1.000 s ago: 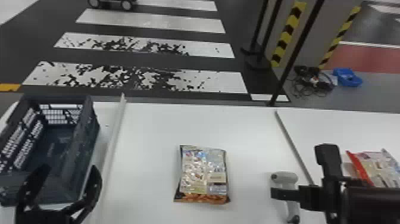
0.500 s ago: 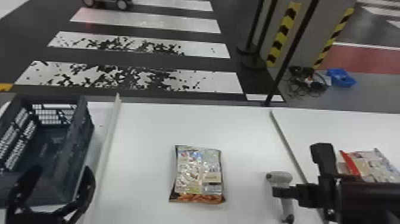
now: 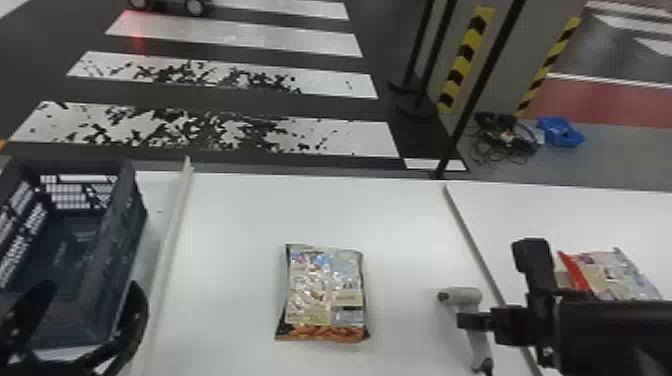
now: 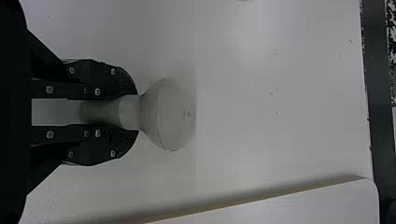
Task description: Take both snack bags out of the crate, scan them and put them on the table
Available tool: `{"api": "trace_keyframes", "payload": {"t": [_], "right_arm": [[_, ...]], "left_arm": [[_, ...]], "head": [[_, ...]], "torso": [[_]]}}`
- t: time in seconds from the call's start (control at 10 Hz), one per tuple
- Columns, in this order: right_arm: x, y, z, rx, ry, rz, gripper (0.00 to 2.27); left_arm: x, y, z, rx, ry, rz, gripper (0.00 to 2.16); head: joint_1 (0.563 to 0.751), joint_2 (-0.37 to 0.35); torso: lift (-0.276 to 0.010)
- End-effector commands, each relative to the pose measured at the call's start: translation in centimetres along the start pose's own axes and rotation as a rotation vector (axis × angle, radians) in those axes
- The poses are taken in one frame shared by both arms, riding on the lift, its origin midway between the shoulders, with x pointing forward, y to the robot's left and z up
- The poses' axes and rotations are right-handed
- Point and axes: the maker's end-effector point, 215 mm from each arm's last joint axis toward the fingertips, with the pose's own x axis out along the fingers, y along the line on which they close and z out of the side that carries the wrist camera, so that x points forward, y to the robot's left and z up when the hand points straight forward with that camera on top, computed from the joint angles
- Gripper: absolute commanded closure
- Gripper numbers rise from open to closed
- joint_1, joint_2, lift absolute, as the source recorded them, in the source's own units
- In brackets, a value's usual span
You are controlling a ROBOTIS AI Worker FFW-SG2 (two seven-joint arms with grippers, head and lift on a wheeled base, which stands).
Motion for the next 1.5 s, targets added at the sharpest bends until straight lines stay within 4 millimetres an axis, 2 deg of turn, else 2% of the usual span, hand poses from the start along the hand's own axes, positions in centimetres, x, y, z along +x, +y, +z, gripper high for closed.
{"api": "trace_keyframes", "payload": {"t": [0.0,0.4,0.6,0.8,1.1,1.4], "right_arm": [[-0.5,0.3,0.3,0.007,-0.006,0.002,2.25],[-2.3,2.7,1.6,0.027,-0.010,0.018,2.25],[-3.5,4.4,1.1,0.050,0.022,0.032,2.25],[-4.5,7.2,2.6,-0.004,-0.025,0.057,2.25],[-6.1,9.9,5.6,-0.063,-0.097,0.085,2.25],[-6.8,12.5,6.0,-0.114,-0.116,0.123,2.25]], "left_arm": [[0.0,0.0,0.0,0.000,0.000,0.000,0.08],[0.0,0.0,-0.1,-0.001,0.002,-0.001,0.08],[0.0,-0.1,-0.2,-0.002,0.003,-0.002,0.08],[0.0,-0.2,-0.2,-0.004,0.003,-0.002,0.08],[-0.1,-0.2,-0.4,-0.002,0.006,-0.002,0.08],[-0.1,-0.1,-0.4,-0.004,0.008,-0.001,0.08]], "head": [[0.695,-0.184],[0.695,-0.163],[0.695,-0.149],[0.695,-0.124],[0.695,-0.077],[0.695,-0.042]], "torso": [[-0.091],[-0.091],[-0.091],[-0.091],[-0.091],[-0.091]]}}
